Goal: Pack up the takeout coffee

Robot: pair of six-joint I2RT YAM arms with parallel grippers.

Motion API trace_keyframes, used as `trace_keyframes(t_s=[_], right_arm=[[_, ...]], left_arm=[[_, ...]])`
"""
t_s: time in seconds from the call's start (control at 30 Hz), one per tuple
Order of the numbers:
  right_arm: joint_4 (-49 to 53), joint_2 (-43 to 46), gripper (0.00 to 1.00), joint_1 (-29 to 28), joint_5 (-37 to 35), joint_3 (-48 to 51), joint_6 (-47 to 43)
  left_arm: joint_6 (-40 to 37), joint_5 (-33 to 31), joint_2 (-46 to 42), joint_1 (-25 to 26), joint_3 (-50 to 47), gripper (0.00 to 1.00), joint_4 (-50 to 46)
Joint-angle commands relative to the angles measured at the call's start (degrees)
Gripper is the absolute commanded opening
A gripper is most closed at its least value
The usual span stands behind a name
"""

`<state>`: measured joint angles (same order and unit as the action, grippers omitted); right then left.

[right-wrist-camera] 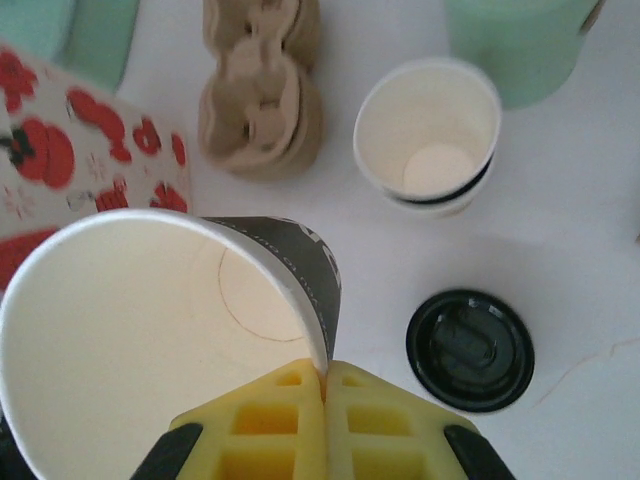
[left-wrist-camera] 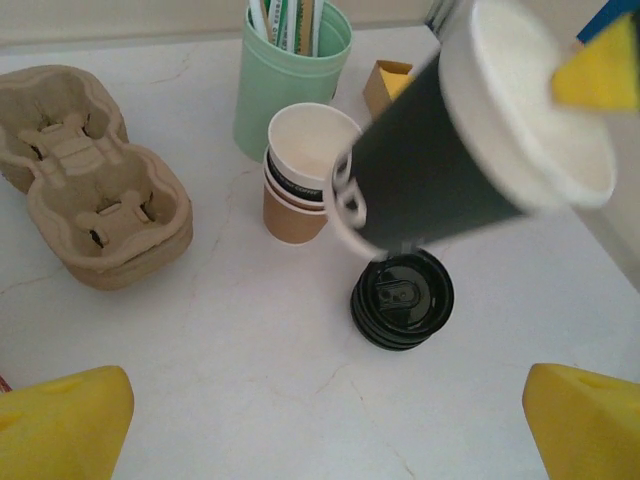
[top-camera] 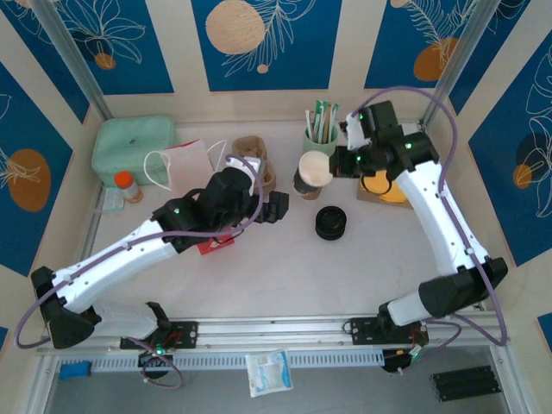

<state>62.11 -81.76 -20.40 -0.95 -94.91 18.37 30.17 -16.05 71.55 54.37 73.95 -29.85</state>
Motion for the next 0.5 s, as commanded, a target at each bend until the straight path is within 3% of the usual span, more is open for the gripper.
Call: trace_keyframes(t_s=[0.0,0.23,0.47], right_arm=[[-1.96,4.15,0.0,-3.59,-1.97,6.19,2.42],[-9.44,7.25,0.0,-11.54,-3.37,22.34,6.69],[-13.25,3.62,0.0,-15.78,-8.4,29.12,7.47]], left_arm=[[1.16,2.31,-1.49,-0.47,-1.24,0.99,-1.96],[1.99,3.4,-1.52,-0.43,-2.71,0.99,-1.38],[3.16,4.78,-0.49,-0.44,-4.87,0.99,-0.49]])
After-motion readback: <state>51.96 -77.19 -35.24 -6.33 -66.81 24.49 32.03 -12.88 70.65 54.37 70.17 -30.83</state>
